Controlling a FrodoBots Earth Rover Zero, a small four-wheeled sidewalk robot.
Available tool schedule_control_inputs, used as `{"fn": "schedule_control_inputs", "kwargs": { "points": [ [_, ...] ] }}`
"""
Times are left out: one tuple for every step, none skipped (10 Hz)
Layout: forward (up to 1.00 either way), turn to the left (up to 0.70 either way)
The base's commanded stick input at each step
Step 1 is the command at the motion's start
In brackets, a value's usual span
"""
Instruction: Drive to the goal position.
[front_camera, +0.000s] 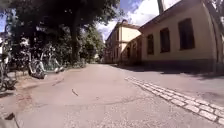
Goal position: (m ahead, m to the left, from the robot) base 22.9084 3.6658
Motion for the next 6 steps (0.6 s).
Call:
{"fn": "schedule_control_inputs", "kwargs": {
  "points": [
    [0.85, 0.0],
    [0.85, 0.0],
    [0.85, 0.0],
    [0.85, 0.0],
    [0.85, 0.0],
    [0.85, 0.0]
  ]
}}
